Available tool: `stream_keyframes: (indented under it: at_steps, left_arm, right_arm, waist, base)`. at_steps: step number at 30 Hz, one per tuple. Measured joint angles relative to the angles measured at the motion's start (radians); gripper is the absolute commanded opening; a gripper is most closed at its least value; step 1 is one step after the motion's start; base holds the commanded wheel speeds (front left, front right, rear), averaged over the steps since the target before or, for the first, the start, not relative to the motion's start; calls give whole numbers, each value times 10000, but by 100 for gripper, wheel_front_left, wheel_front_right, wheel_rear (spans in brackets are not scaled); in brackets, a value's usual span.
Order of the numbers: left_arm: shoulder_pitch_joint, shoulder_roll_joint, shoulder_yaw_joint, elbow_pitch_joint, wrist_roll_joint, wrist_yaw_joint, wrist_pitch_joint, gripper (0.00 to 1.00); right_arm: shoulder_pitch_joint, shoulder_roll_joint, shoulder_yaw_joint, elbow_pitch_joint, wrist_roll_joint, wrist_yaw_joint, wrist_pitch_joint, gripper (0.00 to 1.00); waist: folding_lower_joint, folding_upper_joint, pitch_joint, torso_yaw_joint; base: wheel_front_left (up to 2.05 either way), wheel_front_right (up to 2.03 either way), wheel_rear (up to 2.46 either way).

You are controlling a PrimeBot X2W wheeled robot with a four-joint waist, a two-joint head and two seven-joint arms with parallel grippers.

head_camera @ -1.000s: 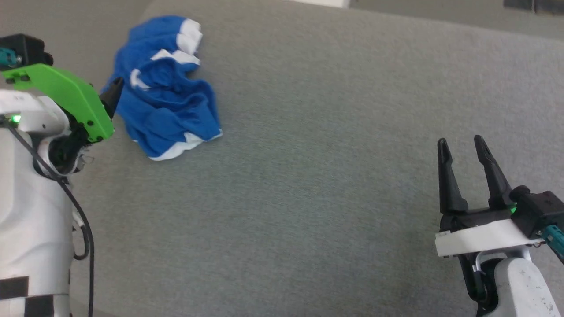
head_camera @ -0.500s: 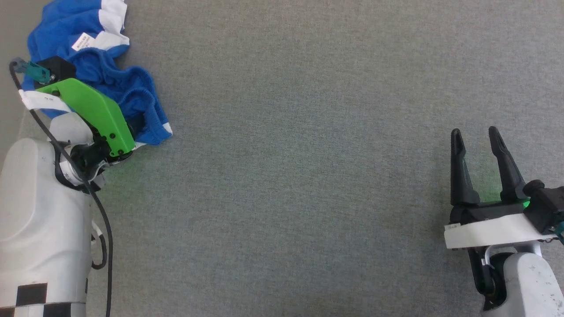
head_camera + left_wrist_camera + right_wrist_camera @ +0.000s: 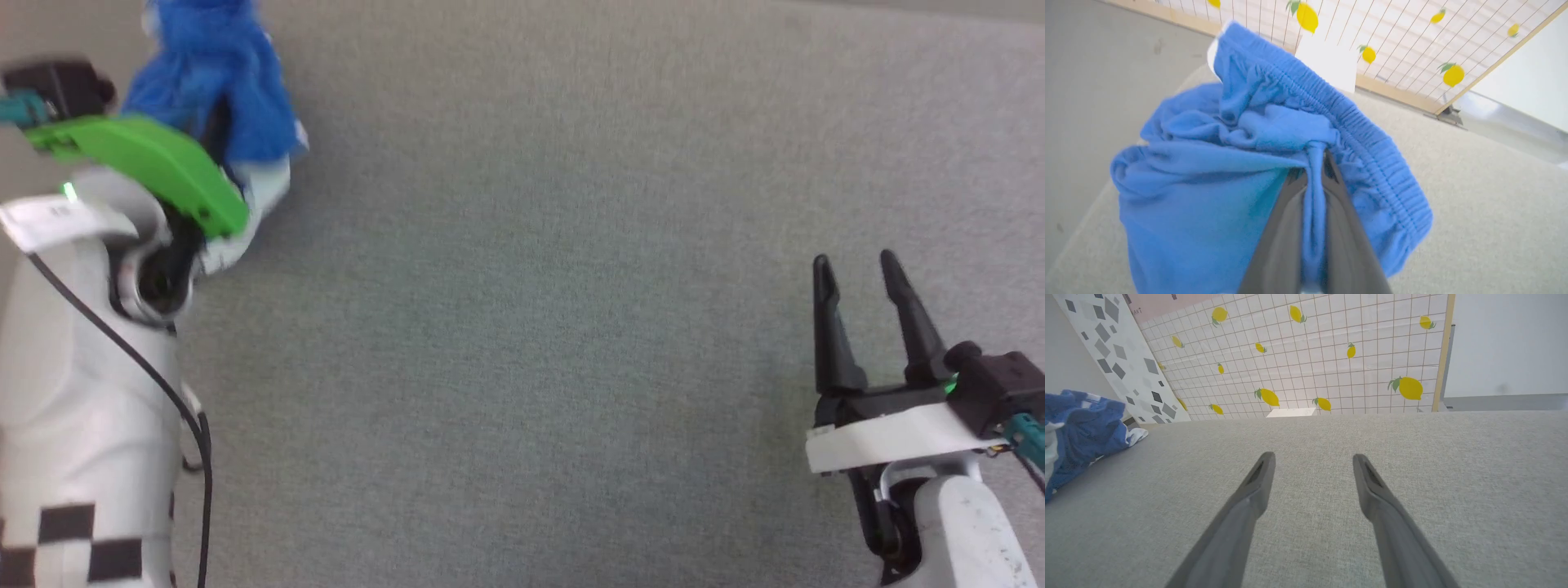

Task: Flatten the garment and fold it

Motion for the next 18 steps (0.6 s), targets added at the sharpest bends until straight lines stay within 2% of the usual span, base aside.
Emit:
stream_keyframes:
  at_steps: [5,8,14,18]
  left_arm:
    - [-989,15,-644,-744,-4,-165,-784,0]
    - [-1472,-186,-1216,-1200,-261,-173,-968,0]
    - [-1753,-688,-3108,-1718,-577,-178,-918,0]
    - [-1291,-1613,-3797,-1231,-1051,-180,-1053,0]
  right_arm:
    - [124,8,247,299,351,2,-25,100]
    - [201,4,318,485,552,0,-42,100]
    - [773,2,205,600,926,0,-44,100]
    - [1074,-2,82,606,959,0,-44,100]
  waist:
    - [0,0,-717,-75]
    - [-1,0,-1155,-200]
    - [-1,0,-1919,-654]
    - [-1,0,-2223,-1064]
  base:
    - [0,0,0]
    - [0,0,0]
    - [0,0,0]
    - [0,0,0]
